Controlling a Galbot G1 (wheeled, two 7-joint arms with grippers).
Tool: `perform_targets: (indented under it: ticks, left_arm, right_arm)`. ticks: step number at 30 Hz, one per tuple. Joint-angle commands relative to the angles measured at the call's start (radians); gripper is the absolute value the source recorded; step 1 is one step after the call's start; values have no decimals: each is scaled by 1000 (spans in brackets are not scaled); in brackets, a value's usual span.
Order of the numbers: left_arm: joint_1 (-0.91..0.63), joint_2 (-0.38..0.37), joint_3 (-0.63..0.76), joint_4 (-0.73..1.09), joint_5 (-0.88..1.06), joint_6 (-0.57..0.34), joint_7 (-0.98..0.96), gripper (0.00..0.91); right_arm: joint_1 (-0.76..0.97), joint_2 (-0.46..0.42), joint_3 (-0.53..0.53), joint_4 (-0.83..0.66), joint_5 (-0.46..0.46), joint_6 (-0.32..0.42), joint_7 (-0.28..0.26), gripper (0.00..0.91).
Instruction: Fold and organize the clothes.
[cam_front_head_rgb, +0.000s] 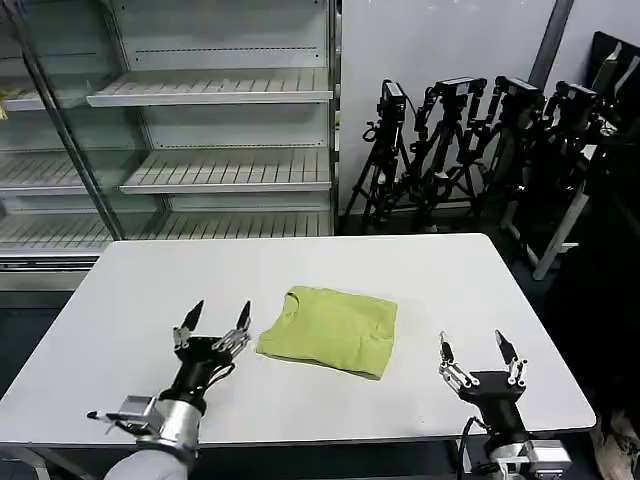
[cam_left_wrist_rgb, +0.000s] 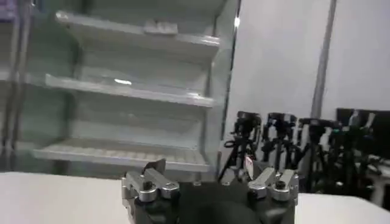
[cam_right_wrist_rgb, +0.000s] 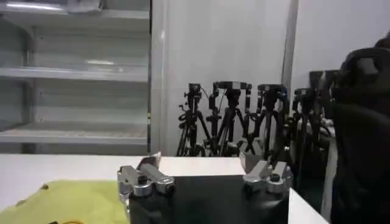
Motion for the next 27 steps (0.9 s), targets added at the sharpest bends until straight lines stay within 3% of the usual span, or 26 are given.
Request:
perform_targets:
  ticks: [1,12,23,27]
  left_arm:
    - [138,-2,-103,-66,86,-25,17,907]
    - [134,-9,-77,-85,94,-20,22,907]
    - [135,1,-50,-107,92,-2,27,907]
    - [137,16,-62,-110,86,-1,27,907]
  right_arm:
    - [12,4,-25,-14,-39,31,5,907]
    - [-4,27,-11,9,-62,28,33,907]
    - [-51,71,22,49,-84,33,25,907]
    - [-61,84,23,53,-104,55,-9,907]
